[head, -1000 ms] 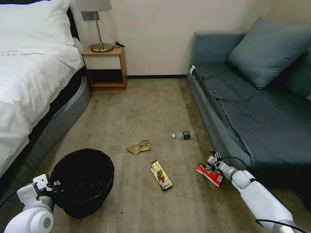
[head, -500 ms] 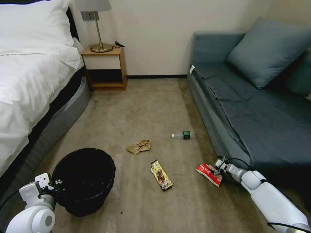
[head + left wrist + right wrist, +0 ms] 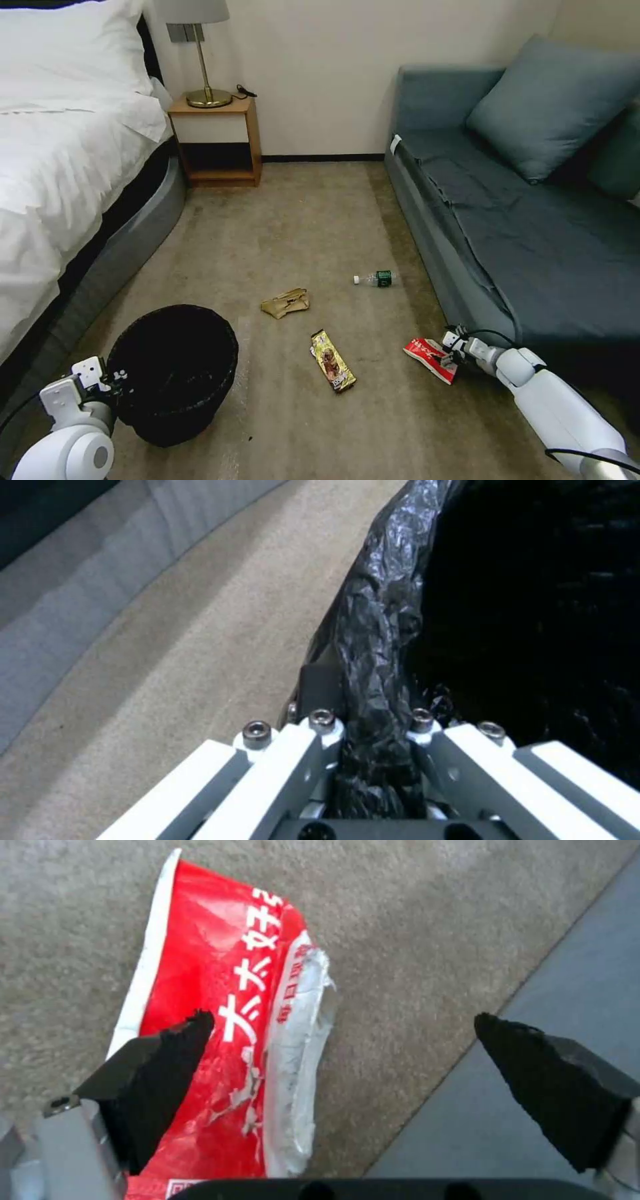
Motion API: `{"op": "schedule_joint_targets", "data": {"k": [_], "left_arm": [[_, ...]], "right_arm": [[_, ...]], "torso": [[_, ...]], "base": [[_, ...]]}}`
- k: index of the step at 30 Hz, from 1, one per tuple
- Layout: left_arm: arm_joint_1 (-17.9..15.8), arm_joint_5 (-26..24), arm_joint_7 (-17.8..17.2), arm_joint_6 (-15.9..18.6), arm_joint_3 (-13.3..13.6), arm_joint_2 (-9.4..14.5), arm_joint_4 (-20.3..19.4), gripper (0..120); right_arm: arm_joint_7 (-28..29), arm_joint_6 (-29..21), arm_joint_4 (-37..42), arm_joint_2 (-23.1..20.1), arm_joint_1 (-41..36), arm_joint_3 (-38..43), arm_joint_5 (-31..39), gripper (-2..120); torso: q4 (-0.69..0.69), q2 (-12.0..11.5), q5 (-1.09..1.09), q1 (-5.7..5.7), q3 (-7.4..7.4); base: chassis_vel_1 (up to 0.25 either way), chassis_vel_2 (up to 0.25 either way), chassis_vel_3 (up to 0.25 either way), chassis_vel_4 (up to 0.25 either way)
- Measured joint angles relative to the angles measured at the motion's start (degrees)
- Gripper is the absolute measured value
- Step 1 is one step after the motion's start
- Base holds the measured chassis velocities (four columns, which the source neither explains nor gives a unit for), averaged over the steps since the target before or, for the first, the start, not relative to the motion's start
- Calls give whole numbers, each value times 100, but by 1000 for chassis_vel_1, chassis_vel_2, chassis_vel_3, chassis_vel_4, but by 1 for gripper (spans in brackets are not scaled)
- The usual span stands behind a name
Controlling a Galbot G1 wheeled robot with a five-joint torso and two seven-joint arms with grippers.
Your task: Pick up the trash bin, then pick up the garbage on the floor and place it into the trash bin.
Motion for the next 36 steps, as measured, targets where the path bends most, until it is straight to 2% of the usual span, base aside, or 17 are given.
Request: {"op": "schedule_joint_targets", "data": {"k": [8, 13, 14, 18, 19, 23, 28, 32, 36], "left_arm": [[8, 2, 3, -20, 2, -23, -15, 4], [5, 30, 5, -44, 45, -31, -16, 4], [5, 30, 5, -44, 45, -31, -16, 4], [24, 38, 5, -63, 48, -24, -36, 4], [24, 38, 5, -63, 48, -24, -36, 4], [54, 41, 10, -81, 28, -20, -43, 4], [61, 46, 23, -98, 24, -17, -43, 4], [55, 49, 27, -101, 24, -8, -36, 4], [39, 51, 28, -101, 39, 2, -13, 4]], "right_arm": [[4, 114, -259, 49, 73, 21, -119, 93], [1, 208, -392, 67, 73, 106, -165, 71], [1, 208, -392, 67, 73, 106, -165, 71], [-37, 300, -539, 136, 84, 138, -207, 54], [-37, 300, -539, 136, 84, 138, -207, 54], [-49, 351, -614, 188, 121, 147, -242, 36], [-49, 373, -627, 206, 137, 148, -256, 32], [25, 395, -626, 208, 138, 151, -258, 22], [26, 441, -623, 185, 102, 197, -254, 3]], "torso": [[0, 0, 0, 0, 0], [-1, 0, 0, 0, 0], [-1, 0, 0, 0, 0], [-1, 0, 0, 0, 0], [-1, 0, 0, 0, 0], [0, 0, 0, 0, 0], [-1, 0, 0, 0, 0], [-1, 0, 0, 0, 0], [0, 0, 0, 0, 0]], "base": [[0, 0, 0, 0], [0, 0, 0, 0], [0, 0, 0, 0], [0, 0, 0, 0], [0, 0, 0, 0], [0, 0, 0, 0], [0, 0, 0, 0], [0, 0, 0, 0], [0, 0, 0, 0]]}}
